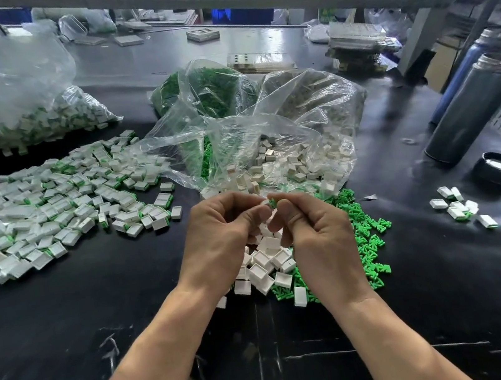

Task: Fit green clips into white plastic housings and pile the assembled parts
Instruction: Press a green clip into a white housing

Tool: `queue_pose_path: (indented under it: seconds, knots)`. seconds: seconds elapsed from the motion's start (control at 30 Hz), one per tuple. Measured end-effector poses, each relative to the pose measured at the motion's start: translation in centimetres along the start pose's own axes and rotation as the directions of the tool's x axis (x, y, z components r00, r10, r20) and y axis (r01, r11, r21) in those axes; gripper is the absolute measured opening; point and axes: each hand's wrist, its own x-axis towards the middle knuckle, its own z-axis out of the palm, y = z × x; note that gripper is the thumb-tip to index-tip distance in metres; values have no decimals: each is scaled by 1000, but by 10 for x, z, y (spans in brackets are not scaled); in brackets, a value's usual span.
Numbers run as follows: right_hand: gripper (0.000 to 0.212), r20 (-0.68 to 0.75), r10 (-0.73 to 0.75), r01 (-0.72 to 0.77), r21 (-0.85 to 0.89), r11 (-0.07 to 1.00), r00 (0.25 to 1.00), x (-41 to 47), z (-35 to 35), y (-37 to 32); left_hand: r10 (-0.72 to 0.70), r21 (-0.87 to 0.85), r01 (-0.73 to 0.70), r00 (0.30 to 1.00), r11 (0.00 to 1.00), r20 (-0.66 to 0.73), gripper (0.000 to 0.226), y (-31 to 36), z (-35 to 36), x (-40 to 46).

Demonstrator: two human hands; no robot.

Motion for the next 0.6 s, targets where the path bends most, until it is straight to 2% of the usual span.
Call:
queue_pose_path:
  seconds: [0.2,0.37,0.53,0.6]
  knots:
    - [14,-35,117,-114,81,990,992,3,-1,-3,52,23,-52,999,998,2,8,0,0,0]
    - [29,112,177,-198,229,953,978,1,-1,-9,65,-28,-64,998,998,7,6,1,0,-1]
    - [24,130,160,-189,254,948,978,1,-1,-10,68,-21,-68,998,997,-5,11,0,1,0]
    - [32,148,174,-210,283,936,974,2,-1,-11,84,4,-84,996,996,4,10,-2,0,0]
